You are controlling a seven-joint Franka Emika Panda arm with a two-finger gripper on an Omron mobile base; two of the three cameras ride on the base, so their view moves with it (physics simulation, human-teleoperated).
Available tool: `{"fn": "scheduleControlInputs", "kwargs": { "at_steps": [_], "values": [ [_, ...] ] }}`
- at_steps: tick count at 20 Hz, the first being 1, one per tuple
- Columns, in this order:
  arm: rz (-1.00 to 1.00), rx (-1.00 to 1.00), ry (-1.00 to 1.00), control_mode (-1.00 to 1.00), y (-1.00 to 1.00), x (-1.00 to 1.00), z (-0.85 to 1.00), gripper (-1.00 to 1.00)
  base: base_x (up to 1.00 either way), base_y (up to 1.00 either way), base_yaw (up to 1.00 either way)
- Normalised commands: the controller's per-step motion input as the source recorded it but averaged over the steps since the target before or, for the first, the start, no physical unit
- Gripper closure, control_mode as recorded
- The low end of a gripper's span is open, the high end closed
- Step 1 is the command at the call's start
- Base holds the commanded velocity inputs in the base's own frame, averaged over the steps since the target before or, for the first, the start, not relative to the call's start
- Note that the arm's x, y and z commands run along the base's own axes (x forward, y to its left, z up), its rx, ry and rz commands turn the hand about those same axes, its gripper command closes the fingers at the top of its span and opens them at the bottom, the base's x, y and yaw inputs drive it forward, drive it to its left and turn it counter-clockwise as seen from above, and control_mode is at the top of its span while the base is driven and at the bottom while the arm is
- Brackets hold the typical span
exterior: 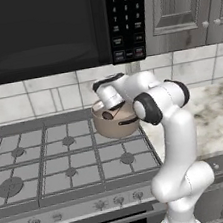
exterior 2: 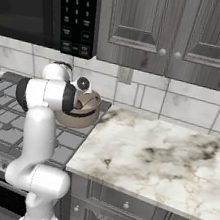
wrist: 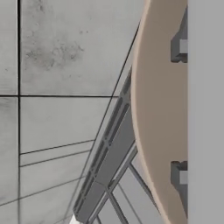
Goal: Open the cabinet and move the ladle to the pot. Then close the cabinet.
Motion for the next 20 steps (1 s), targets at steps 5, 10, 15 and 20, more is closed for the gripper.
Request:
{"fn": "scheduleControlInputs", "kwargs": {
  "at_steps": [5,10,15,20],
  "values": [
    [-0.10,0.00,-0.10,-1.00,-0.01,-0.43,0.39,-1.00,0.00,0.00,0.00],
    [-0.11,0.00,-0.16,-1.00,-0.28,-0.90,0.53,-1.00,0.00,0.00,0.00],
    [-0.13,0.00,-0.09,-1.00,-0.50,-1.00,0.74,-1.00,0.00,0.00,0.00],
    [-0.08,0.00,0.00,-1.00,-0.23,-1.00,1.00,-1.00,0.00,0.00,0.00]
  ]
}}
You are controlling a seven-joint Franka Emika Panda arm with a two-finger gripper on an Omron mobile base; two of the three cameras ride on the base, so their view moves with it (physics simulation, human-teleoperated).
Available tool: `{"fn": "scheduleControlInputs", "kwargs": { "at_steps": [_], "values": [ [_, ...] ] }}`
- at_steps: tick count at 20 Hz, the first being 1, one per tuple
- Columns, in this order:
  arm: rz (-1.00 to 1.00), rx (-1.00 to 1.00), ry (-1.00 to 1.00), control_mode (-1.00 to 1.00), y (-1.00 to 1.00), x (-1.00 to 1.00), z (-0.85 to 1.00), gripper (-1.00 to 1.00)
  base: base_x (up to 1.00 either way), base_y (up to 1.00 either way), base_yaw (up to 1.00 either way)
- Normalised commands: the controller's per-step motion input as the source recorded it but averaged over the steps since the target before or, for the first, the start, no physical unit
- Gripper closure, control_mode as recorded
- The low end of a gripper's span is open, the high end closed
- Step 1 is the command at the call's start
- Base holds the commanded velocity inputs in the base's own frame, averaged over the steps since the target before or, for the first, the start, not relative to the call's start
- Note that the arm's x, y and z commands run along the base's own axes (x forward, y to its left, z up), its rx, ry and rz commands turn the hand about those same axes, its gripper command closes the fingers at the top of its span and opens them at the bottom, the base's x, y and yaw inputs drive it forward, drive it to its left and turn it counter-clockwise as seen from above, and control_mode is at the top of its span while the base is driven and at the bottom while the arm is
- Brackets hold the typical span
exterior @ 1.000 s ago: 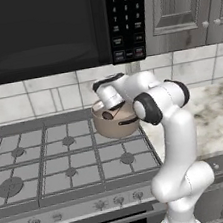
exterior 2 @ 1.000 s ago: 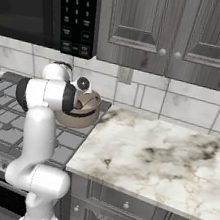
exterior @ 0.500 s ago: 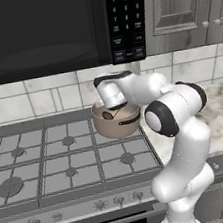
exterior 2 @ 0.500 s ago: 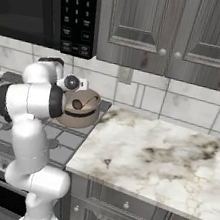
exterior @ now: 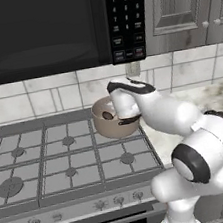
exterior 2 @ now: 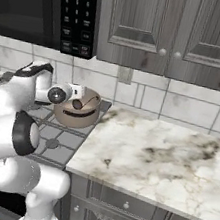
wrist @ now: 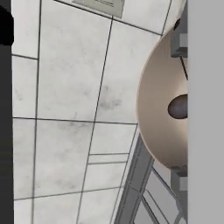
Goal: Open the cabinet and move the ladle to the pot. Then close the cabinet.
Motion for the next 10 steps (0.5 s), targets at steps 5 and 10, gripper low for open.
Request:
{"fn": "scheduleControlInputs", "kwargs": {
  "at_steps": [5,10],
  "values": [
    [-0.05,0.00,0.06,-1.00,-0.03,-1.00,1.00,-1.00,0.00,0.00,0.00],
    [-0.05,0.00,0.19,-1.00,0.00,-0.95,1.00,-1.00,0.00,0.00,0.00]
  ]
}}
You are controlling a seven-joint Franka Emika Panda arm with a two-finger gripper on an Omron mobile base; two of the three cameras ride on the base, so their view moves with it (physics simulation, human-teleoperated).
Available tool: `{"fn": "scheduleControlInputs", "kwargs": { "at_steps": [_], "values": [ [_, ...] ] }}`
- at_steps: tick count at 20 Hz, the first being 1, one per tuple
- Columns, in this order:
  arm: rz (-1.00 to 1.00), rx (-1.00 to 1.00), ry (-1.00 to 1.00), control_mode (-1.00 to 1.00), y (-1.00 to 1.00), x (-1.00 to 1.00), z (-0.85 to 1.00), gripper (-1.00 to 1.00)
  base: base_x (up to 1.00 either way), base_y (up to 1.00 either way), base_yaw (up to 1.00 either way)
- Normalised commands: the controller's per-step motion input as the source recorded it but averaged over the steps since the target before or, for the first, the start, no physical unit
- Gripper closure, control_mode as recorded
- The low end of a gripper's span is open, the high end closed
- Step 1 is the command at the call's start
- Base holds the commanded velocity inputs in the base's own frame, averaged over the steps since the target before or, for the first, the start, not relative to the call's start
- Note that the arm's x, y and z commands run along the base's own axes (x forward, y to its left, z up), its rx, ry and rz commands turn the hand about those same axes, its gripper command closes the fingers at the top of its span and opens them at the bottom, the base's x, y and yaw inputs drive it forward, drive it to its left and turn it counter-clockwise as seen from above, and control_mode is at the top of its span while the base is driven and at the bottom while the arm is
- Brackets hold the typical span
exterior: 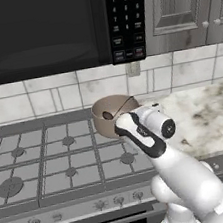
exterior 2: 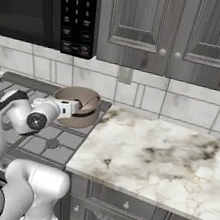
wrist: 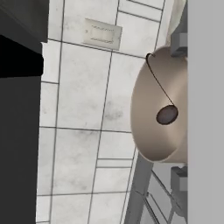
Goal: Open the cabinet and move the ladle to the pot. Then close the cabinet.
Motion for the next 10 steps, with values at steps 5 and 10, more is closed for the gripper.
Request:
{"fn": "scheduleControlInputs", "kwargs": {
  "at_steps": [5,10],
  "values": [
    [-0.04,0.00,0.25,-1.00,0.00,-0.74,1.00,-1.00,0.00,0.00,0.00],
    [-0.03,0.00,0.27,-1.00,0.00,-0.63,1.00,-1.00,0.00,0.00,0.00]
  ]
}}
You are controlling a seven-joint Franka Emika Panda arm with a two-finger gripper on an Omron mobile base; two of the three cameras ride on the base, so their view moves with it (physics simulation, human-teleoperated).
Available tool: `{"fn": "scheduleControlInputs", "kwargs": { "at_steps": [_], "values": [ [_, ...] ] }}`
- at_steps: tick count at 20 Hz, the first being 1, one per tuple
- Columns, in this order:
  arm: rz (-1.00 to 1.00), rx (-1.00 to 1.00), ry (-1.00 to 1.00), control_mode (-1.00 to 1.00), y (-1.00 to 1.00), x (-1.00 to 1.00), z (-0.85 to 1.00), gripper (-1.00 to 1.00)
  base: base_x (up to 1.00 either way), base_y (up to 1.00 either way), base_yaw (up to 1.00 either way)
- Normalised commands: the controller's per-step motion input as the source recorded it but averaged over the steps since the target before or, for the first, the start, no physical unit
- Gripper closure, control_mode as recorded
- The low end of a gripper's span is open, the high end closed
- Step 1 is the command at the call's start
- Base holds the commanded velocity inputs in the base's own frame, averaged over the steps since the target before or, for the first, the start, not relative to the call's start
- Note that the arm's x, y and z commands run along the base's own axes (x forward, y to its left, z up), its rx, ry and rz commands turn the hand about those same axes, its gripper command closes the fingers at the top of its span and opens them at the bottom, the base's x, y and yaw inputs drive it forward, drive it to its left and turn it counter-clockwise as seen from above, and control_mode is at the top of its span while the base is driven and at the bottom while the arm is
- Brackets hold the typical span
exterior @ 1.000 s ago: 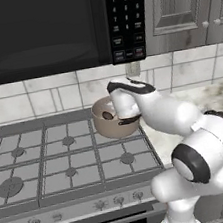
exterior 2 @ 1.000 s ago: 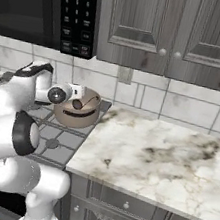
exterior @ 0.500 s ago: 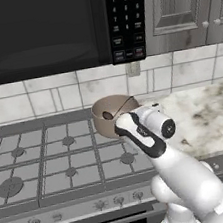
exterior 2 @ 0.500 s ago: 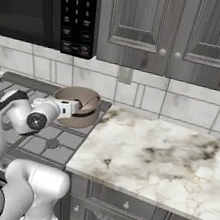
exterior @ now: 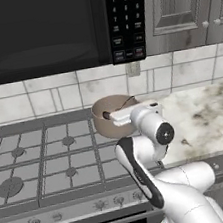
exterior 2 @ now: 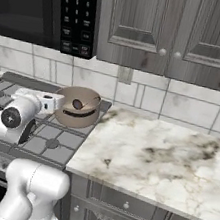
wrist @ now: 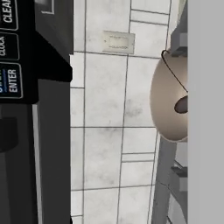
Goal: Open the cabinet and move the ladle to the pot. Then close the cabinet.
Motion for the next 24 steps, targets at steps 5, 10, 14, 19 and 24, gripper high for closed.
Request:
{"fn": "scheduleControlInputs", "kwargs": {
  "at_steps": [5,10,14,19,24],
  "values": [
    [-0.05,0.00,0.34,-1.00,0.00,-0.72,1.00,-1.00,0.00,0.00,0.00],
    [-0.06,0.00,0.45,-1.00,0.00,-0.69,1.00,-1.00,0.00,0.00,0.00],
    [-0.05,0.00,0.52,-1.00,0.00,-0.71,0.57,-1.00,0.00,0.00,0.00],
    [-0.01,0.00,0.52,-1.00,0.00,-0.28,-0.19,-1.00,0.00,0.00,0.00],
    [0.00,0.00,0.37,-1.00,-0.01,0.00,-0.66,-1.00,0.00,0.00,0.00]
  ]
}}
